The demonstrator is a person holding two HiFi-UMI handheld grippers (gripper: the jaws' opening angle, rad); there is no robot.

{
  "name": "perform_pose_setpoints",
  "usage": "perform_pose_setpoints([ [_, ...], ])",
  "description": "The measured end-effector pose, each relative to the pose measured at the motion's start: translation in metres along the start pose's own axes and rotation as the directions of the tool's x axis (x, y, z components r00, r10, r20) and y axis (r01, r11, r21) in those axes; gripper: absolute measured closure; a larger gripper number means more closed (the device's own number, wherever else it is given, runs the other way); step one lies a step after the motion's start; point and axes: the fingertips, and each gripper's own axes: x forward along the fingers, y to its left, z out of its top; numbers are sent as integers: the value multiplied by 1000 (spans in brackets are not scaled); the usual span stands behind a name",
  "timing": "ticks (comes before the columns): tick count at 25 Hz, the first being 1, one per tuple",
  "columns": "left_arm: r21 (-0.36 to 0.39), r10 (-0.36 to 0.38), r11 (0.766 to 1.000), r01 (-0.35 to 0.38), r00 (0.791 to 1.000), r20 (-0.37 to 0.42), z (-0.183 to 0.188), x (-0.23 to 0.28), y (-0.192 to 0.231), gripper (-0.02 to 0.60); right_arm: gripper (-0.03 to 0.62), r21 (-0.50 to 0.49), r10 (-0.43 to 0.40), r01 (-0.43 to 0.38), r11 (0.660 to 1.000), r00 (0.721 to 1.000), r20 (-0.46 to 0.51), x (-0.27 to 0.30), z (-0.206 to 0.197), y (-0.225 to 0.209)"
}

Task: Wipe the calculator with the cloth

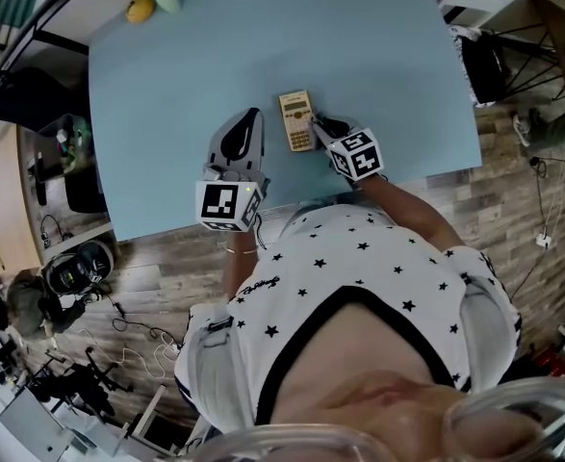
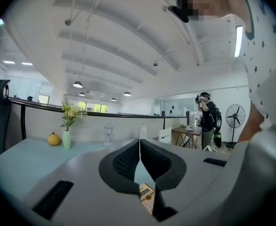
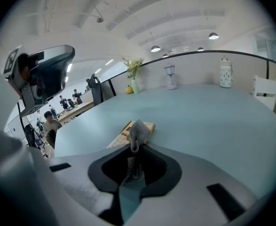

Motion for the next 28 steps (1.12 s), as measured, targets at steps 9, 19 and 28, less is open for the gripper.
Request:
perform_pose_setpoints([
  [9,11,-5,1000,5,1000,-2,4,10,-8,551,546,206,-14,-11,979,992,122,-24,35,-29],
  [19,35,-3,999,3,1000,-3,14,24,-14,551,546,132,-3,-49,990,929,370,-90,119,-40],
  [28,50,-15,999,16,1000,-14,19,41,-26,551,546,143,52,-128,981,894,446,-114,140,-36],
])
